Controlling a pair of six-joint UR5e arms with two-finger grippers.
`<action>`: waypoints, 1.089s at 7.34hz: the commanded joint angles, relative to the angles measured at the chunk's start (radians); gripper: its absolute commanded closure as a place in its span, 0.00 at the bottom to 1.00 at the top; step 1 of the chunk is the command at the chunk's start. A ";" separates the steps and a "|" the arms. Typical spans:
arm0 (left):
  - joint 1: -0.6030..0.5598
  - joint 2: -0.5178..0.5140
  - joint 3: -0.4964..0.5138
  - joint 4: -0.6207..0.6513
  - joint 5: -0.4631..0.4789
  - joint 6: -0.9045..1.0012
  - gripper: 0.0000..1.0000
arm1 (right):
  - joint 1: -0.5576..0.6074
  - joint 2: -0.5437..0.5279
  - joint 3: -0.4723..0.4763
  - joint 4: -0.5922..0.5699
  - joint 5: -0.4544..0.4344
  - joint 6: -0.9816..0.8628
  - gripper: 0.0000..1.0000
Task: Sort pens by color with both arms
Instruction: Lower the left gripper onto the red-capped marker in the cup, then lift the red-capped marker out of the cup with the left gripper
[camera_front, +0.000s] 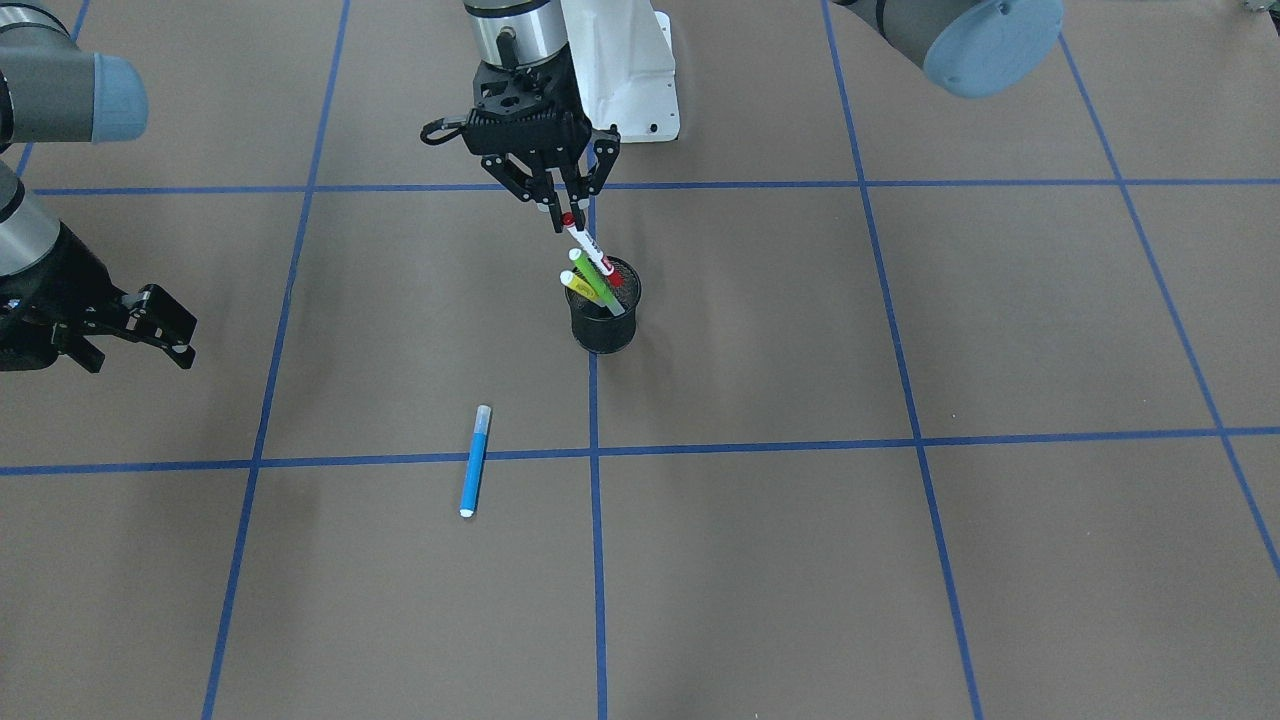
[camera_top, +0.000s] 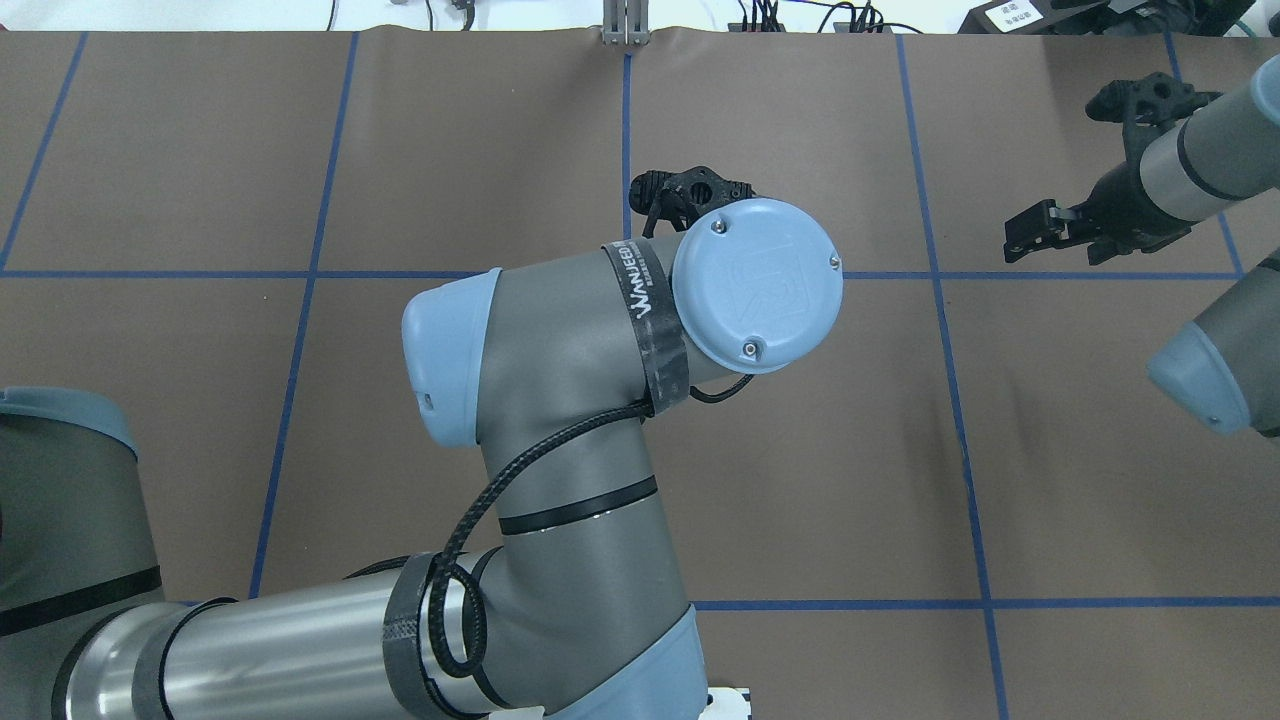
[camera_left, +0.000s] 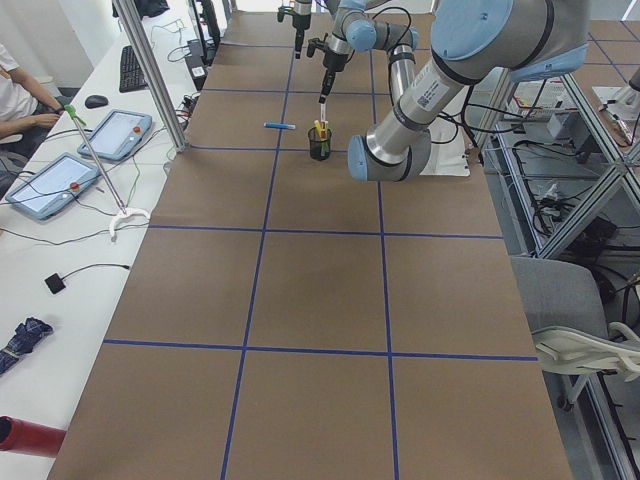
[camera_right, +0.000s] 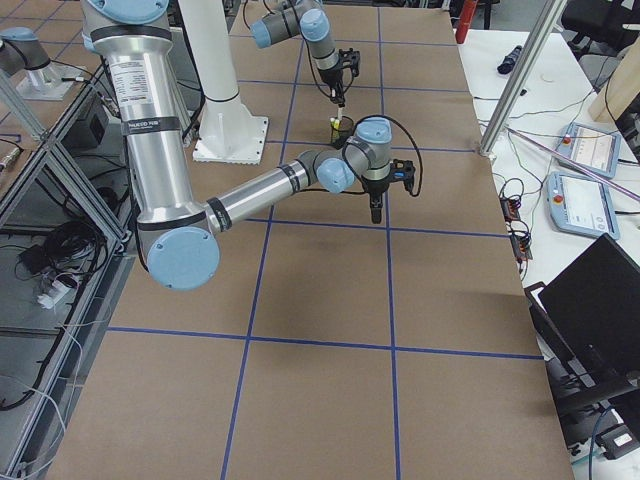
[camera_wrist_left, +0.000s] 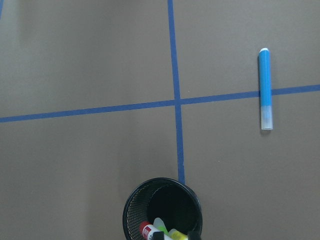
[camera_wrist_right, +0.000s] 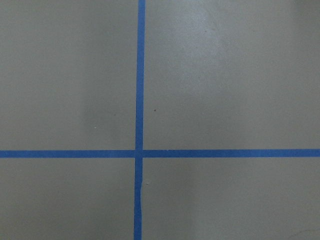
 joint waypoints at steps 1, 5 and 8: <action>-0.069 -0.004 -0.002 -0.069 -0.112 -0.078 1.00 | 0.000 0.001 0.003 0.001 -0.001 0.007 0.02; -0.169 -0.099 0.179 -0.186 -0.188 -0.187 1.00 | 0.000 -0.001 0.003 0.001 -0.001 0.012 0.02; -0.189 -0.165 0.359 -0.222 -0.191 -0.348 1.00 | 0.000 -0.005 0.003 0.001 -0.003 0.013 0.02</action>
